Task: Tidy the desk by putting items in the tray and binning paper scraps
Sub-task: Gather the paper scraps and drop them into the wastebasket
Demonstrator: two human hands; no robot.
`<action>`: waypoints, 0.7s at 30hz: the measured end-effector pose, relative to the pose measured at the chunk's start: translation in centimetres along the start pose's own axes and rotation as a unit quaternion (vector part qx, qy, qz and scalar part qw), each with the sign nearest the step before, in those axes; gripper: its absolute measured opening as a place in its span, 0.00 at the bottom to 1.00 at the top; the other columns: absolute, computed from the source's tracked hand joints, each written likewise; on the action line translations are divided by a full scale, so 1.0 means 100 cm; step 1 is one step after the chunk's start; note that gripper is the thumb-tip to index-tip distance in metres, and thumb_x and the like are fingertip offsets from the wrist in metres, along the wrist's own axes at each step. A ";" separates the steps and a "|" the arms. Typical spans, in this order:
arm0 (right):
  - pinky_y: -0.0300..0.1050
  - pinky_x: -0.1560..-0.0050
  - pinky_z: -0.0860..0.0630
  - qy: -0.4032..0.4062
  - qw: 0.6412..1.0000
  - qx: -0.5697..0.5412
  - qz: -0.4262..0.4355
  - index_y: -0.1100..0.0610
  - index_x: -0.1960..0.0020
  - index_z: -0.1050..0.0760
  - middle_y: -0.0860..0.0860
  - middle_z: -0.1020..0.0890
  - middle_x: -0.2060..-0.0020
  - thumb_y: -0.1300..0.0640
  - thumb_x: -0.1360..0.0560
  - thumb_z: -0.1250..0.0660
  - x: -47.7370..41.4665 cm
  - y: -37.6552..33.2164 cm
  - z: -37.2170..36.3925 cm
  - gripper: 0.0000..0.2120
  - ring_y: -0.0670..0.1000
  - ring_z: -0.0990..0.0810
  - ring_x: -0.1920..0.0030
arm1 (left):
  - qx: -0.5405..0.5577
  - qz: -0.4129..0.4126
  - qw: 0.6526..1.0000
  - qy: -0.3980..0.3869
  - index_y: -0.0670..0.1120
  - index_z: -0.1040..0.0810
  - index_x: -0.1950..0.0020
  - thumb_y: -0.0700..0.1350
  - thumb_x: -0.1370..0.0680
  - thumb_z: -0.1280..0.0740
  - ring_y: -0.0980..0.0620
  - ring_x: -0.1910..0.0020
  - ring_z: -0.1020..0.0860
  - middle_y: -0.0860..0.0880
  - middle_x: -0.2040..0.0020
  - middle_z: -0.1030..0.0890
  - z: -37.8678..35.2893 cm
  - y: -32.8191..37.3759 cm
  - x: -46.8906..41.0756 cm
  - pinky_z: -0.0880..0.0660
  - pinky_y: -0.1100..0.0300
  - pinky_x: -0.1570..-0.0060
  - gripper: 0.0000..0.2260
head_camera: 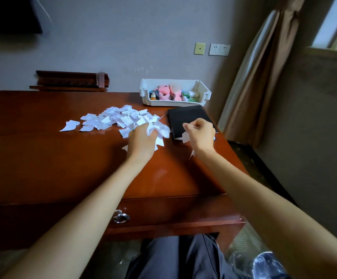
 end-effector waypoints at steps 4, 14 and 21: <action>0.31 0.68 0.32 0.071 0.997 0.006 0.008 0.62 0.62 0.26 0.52 0.23 0.66 0.59 0.25 0.33 0.003 0.010 0.055 0.08 0.43 0.29 0.70 | 0.042 -0.041 0.998 -0.038 0.37 0.21 0.48 0.41 0.21 0.41 0.41 0.53 0.23 0.38 0.52 0.19 -0.039 0.041 0.022 0.34 0.60 0.61 0.12; 0.34 0.74 0.34 0.199 0.975 0.080 -0.048 0.61 0.66 0.30 0.57 0.19 0.65 0.58 0.25 0.34 0.035 0.105 0.230 0.12 0.55 0.22 0.65 | 0.110 -0.142 0.959 -0.219 0.41 0.19 0.53 0.40 0.23 0.40 0.46 0.62 0.20 0.44 0.56 0.17 -0.185 0.154 0.126 0.28 0.59 0.66 0.10; 0.38 0.67 0.26 0.208 0.959 0.125 -0.149 0.60 0.59 0.29 0.58 0.18 0.60 0.60 0.22 0.37 0.081 0.222 0.301 0.07 0.56 0.18 0.63 | 0.072 -0.111 0.925 -0.357 0.40 0.19 0.52 0.40 0.23 0.40 0.40 0.52 0.21 0.40 0.52 0.18 -0.307 0.152 0.209 0.23 0.53 0.56 0.10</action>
Point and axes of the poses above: each hand's wrist, its own x-axis away from the middle knuckle, its own z-axis out of the back of the hand, y = z × x, the point moved 6 cm from there along -x, towards the middle knuckle
